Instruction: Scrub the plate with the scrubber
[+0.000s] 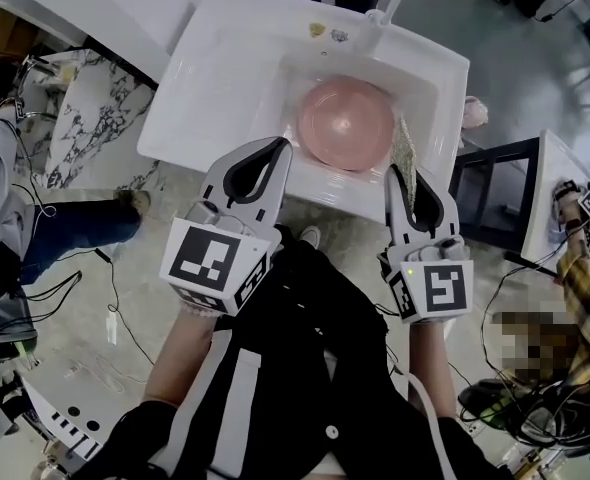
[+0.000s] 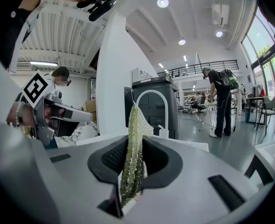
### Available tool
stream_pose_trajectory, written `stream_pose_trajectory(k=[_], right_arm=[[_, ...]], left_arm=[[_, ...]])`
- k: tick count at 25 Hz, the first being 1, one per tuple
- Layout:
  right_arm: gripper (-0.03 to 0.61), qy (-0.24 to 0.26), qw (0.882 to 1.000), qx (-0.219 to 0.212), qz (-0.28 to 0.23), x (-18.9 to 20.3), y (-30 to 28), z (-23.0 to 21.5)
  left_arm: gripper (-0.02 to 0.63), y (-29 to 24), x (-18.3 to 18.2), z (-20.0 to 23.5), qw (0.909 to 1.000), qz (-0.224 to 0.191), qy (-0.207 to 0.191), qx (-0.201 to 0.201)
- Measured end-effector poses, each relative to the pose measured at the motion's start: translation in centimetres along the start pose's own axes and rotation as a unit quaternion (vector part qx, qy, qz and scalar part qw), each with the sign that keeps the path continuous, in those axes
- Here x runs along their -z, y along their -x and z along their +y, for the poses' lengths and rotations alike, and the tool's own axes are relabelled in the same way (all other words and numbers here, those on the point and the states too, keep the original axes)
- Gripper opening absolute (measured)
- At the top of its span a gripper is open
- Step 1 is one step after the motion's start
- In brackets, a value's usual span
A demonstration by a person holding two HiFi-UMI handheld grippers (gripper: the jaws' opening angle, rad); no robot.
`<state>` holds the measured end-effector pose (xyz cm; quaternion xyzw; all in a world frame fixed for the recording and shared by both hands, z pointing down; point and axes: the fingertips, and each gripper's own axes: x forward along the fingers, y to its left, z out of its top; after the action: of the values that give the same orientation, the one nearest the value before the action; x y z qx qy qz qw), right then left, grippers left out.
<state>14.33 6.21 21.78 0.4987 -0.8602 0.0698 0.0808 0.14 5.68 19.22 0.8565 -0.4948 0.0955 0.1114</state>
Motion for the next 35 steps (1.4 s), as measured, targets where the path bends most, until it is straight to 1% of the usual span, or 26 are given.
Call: stream_pose_trajectory(k=[3, 7, 16, 21, 26, 35], right_arm=[[0.072, -0.006, 1.0, 0.003, 0.005, 0.5, -0.6, -0.2], [0.072, -0.013, 1.0, 0.009, 0.017, 1.2, -1.7, -0.7], [0.072, -0.02, 0.998, 0.03, 0.05, 3.5, -5.1, -2.2], [0.072, -0.027, 0.996, 0.049, 0.069, 4.8, -6.9, -2.7], [0.072, -0.036, 0.994, 0.062, 0.087, 6.3, -8.4, -3.1], [0.072, -0.038, 0.99, 0.075, 0.115, 8.6, -10.8, -4.3]], left_arm=[[0.002, -0.8, 0.6, 0.3, 0.9999, 0.01, 0.002, 0.01], [0.002, -2.0, 1.4, 1.4, 0.9993, 0.028, 0.017, 0.016], [0.051, -6.5, 3.9, 4.4, 0.9955, 0.074, 0.045, 0.038], [0.083, -8.9, 6.3, 5.9, 0.9906, 0.106, 0.068, 0.051], [0.118, -11.3, 8.9, 7.3, 0.9849, 0.145, 0.072, 0.062], [0.133, -15.8, 13.5, 9.2, 0.9739, 0.195, 0.098, 0.062]])
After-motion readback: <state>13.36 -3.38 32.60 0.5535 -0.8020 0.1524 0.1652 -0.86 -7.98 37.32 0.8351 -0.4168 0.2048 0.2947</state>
